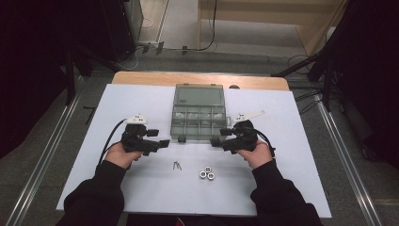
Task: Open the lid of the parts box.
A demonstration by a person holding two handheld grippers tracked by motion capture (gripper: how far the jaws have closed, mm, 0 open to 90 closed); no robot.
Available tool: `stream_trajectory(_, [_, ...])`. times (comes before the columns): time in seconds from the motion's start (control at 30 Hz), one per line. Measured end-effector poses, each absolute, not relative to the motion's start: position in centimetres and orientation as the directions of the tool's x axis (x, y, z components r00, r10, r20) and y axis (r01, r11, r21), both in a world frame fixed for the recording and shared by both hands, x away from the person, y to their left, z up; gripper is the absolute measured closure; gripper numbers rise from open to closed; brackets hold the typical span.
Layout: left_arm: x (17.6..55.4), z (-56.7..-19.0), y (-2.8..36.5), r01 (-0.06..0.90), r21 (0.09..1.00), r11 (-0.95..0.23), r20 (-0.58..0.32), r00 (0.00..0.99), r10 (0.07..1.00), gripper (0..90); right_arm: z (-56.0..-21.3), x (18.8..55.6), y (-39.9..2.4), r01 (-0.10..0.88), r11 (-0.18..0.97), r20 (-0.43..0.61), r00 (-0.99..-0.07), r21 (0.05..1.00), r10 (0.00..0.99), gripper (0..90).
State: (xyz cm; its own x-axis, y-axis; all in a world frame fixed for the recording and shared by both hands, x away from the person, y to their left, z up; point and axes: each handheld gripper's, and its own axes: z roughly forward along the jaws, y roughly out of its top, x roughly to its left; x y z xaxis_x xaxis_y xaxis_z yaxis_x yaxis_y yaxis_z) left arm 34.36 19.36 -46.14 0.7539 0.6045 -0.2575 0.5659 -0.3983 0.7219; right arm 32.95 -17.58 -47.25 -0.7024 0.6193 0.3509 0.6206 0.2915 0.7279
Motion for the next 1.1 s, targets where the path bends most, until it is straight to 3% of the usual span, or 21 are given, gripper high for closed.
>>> stream_trajectory(1.1, [30.0, -47.5, 22.4, 0.547, 0.718, -0.431, -0.227, 0.768, 0.599, 27.3, -47.5, 29.6, -15.6, 0.611, 0.34, 0.35, -0.733, 0.714, 0.583, 26.8])
